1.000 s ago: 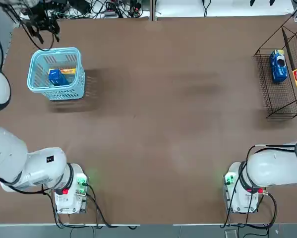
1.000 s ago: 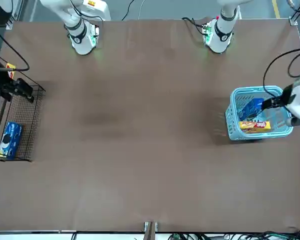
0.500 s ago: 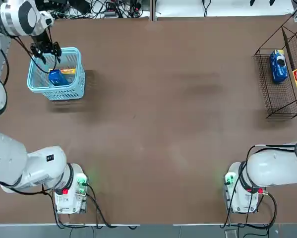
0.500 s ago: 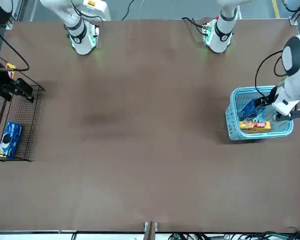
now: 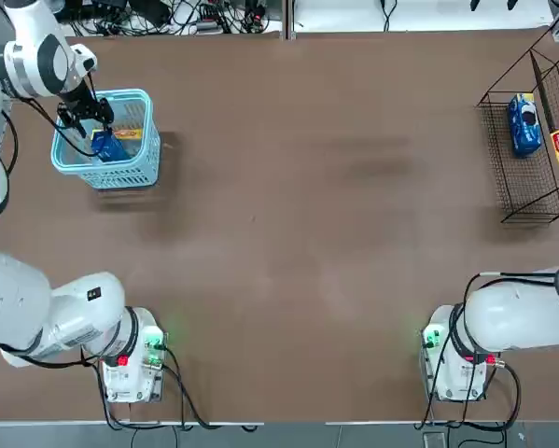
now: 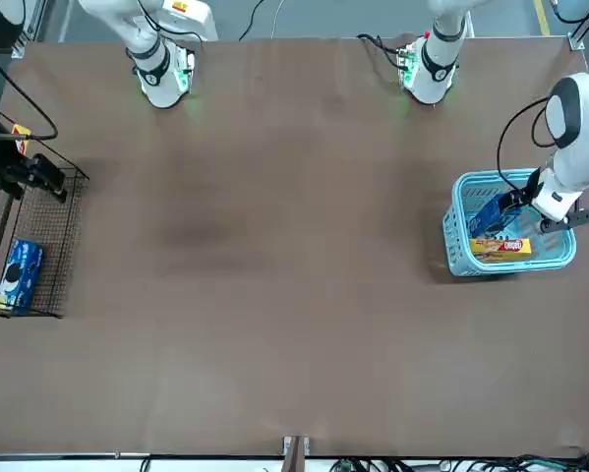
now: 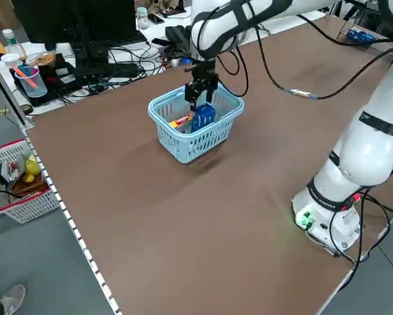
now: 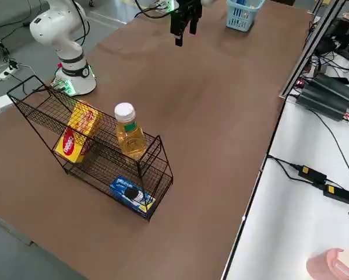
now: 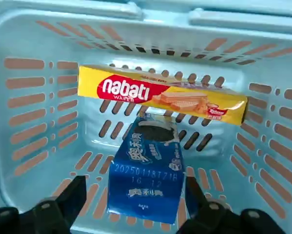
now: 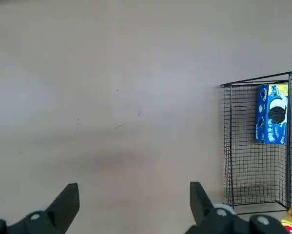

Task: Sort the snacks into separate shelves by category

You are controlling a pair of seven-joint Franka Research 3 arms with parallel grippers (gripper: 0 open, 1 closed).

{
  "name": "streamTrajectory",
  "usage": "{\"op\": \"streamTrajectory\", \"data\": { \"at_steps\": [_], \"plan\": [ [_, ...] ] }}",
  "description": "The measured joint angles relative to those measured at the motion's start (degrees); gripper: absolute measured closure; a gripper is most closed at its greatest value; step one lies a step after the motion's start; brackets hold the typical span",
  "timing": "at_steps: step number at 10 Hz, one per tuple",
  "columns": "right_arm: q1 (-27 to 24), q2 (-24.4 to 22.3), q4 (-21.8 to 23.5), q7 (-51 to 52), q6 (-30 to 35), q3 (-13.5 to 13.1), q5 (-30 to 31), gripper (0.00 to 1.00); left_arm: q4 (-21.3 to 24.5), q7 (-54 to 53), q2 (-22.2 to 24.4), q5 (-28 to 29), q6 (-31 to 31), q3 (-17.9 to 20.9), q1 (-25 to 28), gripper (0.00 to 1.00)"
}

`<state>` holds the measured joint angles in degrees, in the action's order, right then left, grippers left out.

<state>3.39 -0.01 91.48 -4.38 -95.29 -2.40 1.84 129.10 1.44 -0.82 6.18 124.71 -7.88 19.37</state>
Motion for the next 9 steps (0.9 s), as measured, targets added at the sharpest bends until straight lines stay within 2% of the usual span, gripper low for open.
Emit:
{"op": "streamTrajectory", "data": {
  "at_steps": [9],
  "plan": [
    [0.00, 0.00, 0.00, 0.00, -0.01, 0.00, 0.00, 0.00, 2.68, -0.04, -0.44, 0.00, 3.06, -0.18, 0.13, 0.19]
  ]
}}
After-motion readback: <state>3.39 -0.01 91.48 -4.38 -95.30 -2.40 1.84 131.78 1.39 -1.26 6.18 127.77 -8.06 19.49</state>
